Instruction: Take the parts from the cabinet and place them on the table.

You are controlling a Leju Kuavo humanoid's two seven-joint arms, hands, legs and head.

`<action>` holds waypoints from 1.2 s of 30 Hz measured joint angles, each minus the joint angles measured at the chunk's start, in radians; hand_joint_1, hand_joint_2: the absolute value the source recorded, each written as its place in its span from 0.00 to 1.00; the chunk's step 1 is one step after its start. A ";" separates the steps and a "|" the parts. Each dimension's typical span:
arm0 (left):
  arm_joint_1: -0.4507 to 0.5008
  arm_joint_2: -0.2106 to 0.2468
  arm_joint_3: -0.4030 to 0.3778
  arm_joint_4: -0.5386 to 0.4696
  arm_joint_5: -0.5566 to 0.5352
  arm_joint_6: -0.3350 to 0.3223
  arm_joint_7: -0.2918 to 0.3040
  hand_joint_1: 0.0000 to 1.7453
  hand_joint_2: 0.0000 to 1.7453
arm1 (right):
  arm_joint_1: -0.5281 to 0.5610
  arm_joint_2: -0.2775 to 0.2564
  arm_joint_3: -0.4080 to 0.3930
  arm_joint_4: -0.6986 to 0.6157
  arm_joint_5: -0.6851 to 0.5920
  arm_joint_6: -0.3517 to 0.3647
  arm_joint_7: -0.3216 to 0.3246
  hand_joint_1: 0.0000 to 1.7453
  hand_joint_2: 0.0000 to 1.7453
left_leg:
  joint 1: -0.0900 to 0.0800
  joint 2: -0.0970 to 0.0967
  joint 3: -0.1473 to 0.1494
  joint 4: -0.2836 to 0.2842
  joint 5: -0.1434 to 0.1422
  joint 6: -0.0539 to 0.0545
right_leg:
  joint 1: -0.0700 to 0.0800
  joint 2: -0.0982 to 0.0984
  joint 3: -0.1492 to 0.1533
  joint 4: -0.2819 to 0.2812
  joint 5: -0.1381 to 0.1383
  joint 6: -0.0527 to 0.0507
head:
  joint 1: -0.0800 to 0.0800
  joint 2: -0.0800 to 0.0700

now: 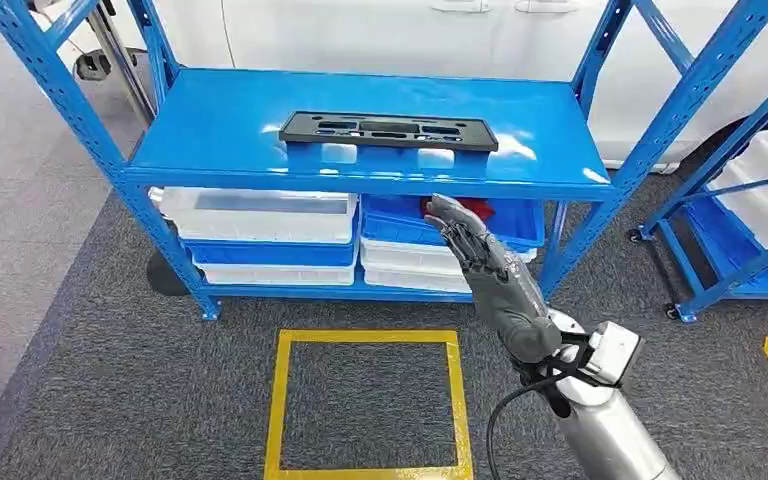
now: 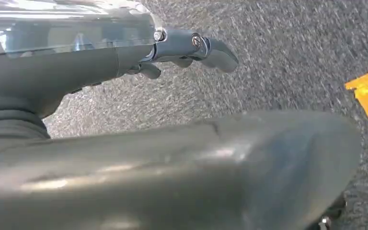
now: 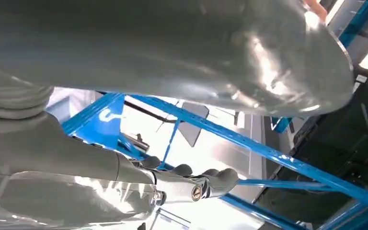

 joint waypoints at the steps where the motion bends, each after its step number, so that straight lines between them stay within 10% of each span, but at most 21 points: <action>1: -0.001 0.000 0.000 0.000 0.000 0.000 0.000 0.00 0.00 | -0.001 0.000 0.000 0.000 0.000 0.000 0.000 0.00 0.00 | -0.001 -0.001 0.003 0.000 -0.001 0.000 | 0.001 0.000 0.043 -0.088 0.048 -0.007 | 0.000 0.000; 3: -0.002 -0.001 0.000 0.000 0.000 0.000 0.000 0.00 0.00 | -0.005 0.000 0.000 0.000 -0.001 0.000 0.003 0.00 0.00 | -0.003 -0.001 0.008 -0.001 -0.003 -0.003 | 0.007 -0.004 0.117 -0.237 0.107 -0.023 | 0.000 0.000; 10: -0.004 -0.001 0.000 0.000 0.000 0.000 -0.003 0.00 0.00 | -0.020 0.000 -0.002 0.000 -0.011 0.003 0.018 0.00 0.00 | -0.005 0.000 0.004 0.015 -0.020 -0.036 | 0.006 -0.008 0.139 -0.286 0.104 -0.045 | 0.000 0.000; 13: -0.003 -0.001 0.000 0.000 0.000 0.000 -0.003 0.00 0.00 | -0.024 0.000 -0.002 0.000 -0.011 0.004 0.019 0.00 0.00 | 0.001 0.000 -0.106 0.240 -0.133 -0.049 | 0.006 -0.009 0.141 -0.285 0.101 -0.054 | 0.000 0.000; 15: -0.001 -0.001 0.000 0.000 0.000 0.000 -0.003 0.00 0.00 | -0.024 0.000 0.000 0.001 -0.011 0.004 0.019 0.00 0.00 | 0.004 0.000 -0.151 0.316 -0.137 -0.054 | 0.006 -0.008 0.142 -0.283 0.097 -0.054 | 0.000 0.000; 19: -0.002 0.002 0.001 0.000 0.000 0.000 -0.005 0.00 0.00 | -0.025 -0.001 0.000 0.001 -0.012 0.004 0.019 0.00 0.00 | 0.008 0.000 -0.023 0.023 0.019 -0.047 | 0.005 -0.004 0.157 -0.272 0.077 -0.041 | 0.000 0.000; 26: -0.002 0.002 0.002 0.000 0.000 -0.004 -0.013 0.00 0.00 | -0.032 -0.003 -0.002 0.001 -0.022 0.006 0.016 0.00 0.00 | 0.006 -0.003 0.011 -0.007 -0.005 -0.002 | 0.006 -0.002 0.138 -0.213 0.055 -0.005 | 0.000 0.000; 30: -0.001 0.003 0.002 0.000 0.000 -0.007 -0.019 0.00 0.00 | -0.042 -0.003 -0.001 0.007 -0.030 0.010 0.016 0.00 0.00 | 0.002 -0.004 0.018 -0.007 -0.016 0.005 | 0.002 -0.003 -0.006 0.021 -0.042 0.006 | 0.000 0.000; 32: 0.002 0.003 0.002 0.001 0.000 -0.010 -0.020 0.00 0.00 | -0.042 -0.003 0.000 0.011 -0.031 0.010 0.018 0.00 0.00 | 0.002 -0.005 0.030 -0.006 -0.026 0.003 | 0.002 -0.003 -0.031 0.022 -0.007 0.003 | 0.000 0.000; 35: 0.002 0.002 0.002 0.001 0.000 -0.010 -0.020 0.00 0.00 | -0.044 -0.003 0.000 0.011 -0.034 0.009 0.018 0.00 0.00 | 0.001 -0.007 0.060 -0.008 -0.048 -0.005 | 0.005 -0.006 0.067 -0.225 0.156 -0.016 | 0.000 0.000; 36: 0.003 0.000 0.002 0.002 0.000 -0.010 -0.020 0.00 0.00 | -0.043 -0.004 0.000 0.012 -0.036 0.009 0.018 0.00 0.00 | 0.002 -0.006 0.064 -0.009 -0.053 -0.010 | 0.014 -0.013 0.074 -0.244 0.136 -0.022 | 0.000 0.000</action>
